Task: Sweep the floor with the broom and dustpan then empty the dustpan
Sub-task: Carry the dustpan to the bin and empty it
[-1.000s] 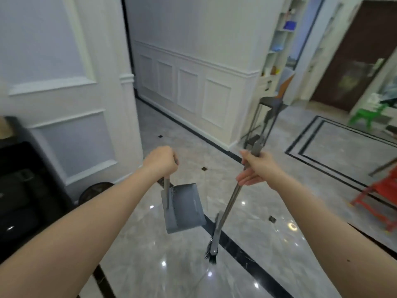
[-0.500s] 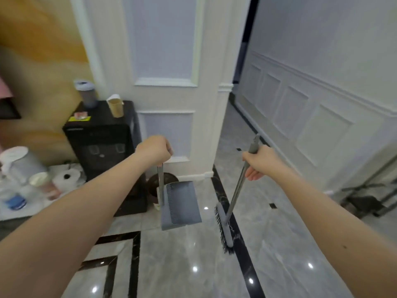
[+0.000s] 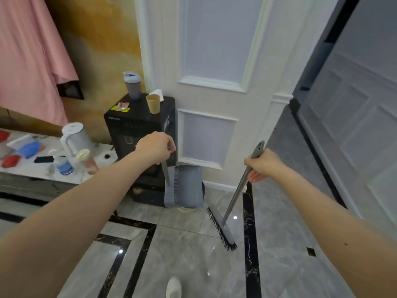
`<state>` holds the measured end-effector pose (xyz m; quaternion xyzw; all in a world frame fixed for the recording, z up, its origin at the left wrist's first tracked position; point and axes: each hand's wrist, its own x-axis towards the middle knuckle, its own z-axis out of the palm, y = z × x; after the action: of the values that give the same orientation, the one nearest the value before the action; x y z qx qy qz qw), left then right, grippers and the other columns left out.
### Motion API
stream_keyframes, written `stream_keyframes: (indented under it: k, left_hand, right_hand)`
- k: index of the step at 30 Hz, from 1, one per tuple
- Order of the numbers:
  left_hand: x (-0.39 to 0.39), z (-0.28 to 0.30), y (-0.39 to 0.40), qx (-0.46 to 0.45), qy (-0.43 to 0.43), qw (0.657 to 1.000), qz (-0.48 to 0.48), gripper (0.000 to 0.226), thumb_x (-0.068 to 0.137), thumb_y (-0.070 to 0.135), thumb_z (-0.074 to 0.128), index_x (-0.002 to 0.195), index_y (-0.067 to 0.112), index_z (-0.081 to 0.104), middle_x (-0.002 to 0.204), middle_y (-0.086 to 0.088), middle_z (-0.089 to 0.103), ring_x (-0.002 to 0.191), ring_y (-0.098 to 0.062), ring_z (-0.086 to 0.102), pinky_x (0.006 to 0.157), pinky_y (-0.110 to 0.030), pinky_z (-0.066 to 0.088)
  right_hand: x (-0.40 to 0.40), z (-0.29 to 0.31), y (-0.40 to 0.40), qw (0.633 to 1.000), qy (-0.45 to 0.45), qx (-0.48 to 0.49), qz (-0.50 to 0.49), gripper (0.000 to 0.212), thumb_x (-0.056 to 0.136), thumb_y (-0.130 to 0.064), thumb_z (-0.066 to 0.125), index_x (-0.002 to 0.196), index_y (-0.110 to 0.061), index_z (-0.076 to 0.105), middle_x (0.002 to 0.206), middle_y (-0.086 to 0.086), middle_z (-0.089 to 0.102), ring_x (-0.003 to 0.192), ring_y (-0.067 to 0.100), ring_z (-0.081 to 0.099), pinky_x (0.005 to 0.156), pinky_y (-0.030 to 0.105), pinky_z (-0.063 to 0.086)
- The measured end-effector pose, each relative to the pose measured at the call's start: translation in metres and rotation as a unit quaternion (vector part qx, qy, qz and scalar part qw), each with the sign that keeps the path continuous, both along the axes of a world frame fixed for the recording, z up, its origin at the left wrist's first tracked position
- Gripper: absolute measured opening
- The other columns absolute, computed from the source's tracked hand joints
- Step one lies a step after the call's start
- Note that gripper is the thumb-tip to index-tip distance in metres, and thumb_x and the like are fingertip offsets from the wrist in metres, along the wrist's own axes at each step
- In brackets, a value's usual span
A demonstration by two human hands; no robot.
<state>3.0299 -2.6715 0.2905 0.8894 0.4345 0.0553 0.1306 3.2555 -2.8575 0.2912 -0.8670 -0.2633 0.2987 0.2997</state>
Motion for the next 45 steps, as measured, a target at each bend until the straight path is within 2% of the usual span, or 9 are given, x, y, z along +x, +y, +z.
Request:
stream_keyframes:
  k: [5,11,15,19,23,33,37,45]
  left_hand:
    - [0.041,-0.015,0.044,0.002,0.02,1.0,-0.015,0.019,0.091,0.014,0.057,0.097,0.028,0.068,0.104,0.004,0.064,0.078,-0.015,0.064,0.072,-0.033,0.059]
    - [0.093,-0.031,0.109,0.024,0.052,0.995,-0.083,0.025,0.09,0.012,0.054,0.103,0.028,0.068,0.11,0.005,0.066,0.097,-0.017,0.064,0.073,-0.029,0.052]
    - [0.121,-0.049,0.138,0.04,0.07,0.991,-0.111,0.028,0.091,0.012,0.052,0.107,0.029,0.066,0.113,0.005,0.066,0.098,-0.018,0.064,0.074,-0.03,0.05]
    - [0.148,-0.075,0.149,0.063,0.115,0.982,-0.133,0.031,0.091,0.01,0.05,0.112,0.029,0.063,0.113,0.003,0.064,0.099,-0.021,0.062,0.072,-0.03,0.044]
    - [0.16,-0.095,0.149,0.074,0.153,0.976,-0.135,0.032,0.092,0.007,0.046,0.114,0.026,0.06,0.108,0.001,0.065,0.088,-0.021,0.06,0.068,-0.03,0.041]
    - [0.173,-0.153,0.121,0.055,0.245,0.96,-0.12,0.029,0.094,0.01,0.044,0.117,0.023,0.055,0.103,-0.003,0.067,0.093,-0.026,0.064,0.072,-0.035,0.046]
    - [0.178,-0.178,0.101,0.044,0.296,0.94,-0.162,0.031,0.094,0.004,0.044,0.119,0.02,0.053,0.106,-0.003,0.066,0.094,-0.028,0.064,0.067,-0.035,0.041]
    - [0.195,-0.198,0.073,0.043,0.306,0.936,-0.169,0.027,0.094,0.003,0.044,0.116,0.015,0.053,0.107,-0.005,0.065,0.095,-0.028,0.064,0.071,-0.037,0.046]
  right_hand:
    - [0.044,-0.014,0.05,1.0,-0.005,-0.012,0.004,0.021,0.086,-0.019,0.06,0.094,0.0,0.062,0.069,0.023,0.07,0.066,0.031,0.072,0.063,0.036,0.061]
    - [0.103,-0.023,0.119,0.999,-0.01,-0.04,-0.008,0.021,0.085,-0.017,0.061,0.096,0.001,0.062,0.069,0.023,0.071,0.063,0.029,0.072,0.061,0.035,0.061]
    - [0.135,-0.031,0.153,0.999,-0.011,-0.051,-0.007,0.021,0.085,-0.017,0.061,0.095,0.001,0.062,0.069,0.022,0.071,0.058,0.026,0.071,0.056,0.031,0.06]
    - [0.162,-0.039,0.179,0.997,0.001,-0.072,0.007,0.022,0.085,-0.017,0.06,0.096,0.001,0.062,0.072,0.022,0.071,0.061,0.026,0.071,0.058,0.031,0.06]
    - [0.184,-0.045,0.205,0.996,0.002,-0.079,0.038,0.022,0.085,-0.017,0.058,0.094,0.002,0.063,0.075,0.023,0.071,0.061,0.026,0.071,0.055,0.028,0.059]
    - [0.218,-0.076,0.228,0.987,0.01,-0.108,0.122,0.021,0.085,-0.016,0.056,0.091,0.002,0.065,0.073,0.021,0.071,0.065,0.026,0.072,0.058,0.03,0.06]
    - [0.229,-0.095,0.222,0.983,0.021,-0.12,0.137,0.022,0.086,-0.018,0.056,0.091,0.001,0.065,0.075,0.021,0.072,0.067,0.027,0.073,0.061,0.032,0.061]
    - [0.251,-0.121,0.205,0.976,0.021,-0.15,0.159,0.022,0.086,-0.019,0.058,0.093,0.0,0.065,0.073,0.019,0.072,0.06,0.024,0.072,0.05,0.026,0.056]
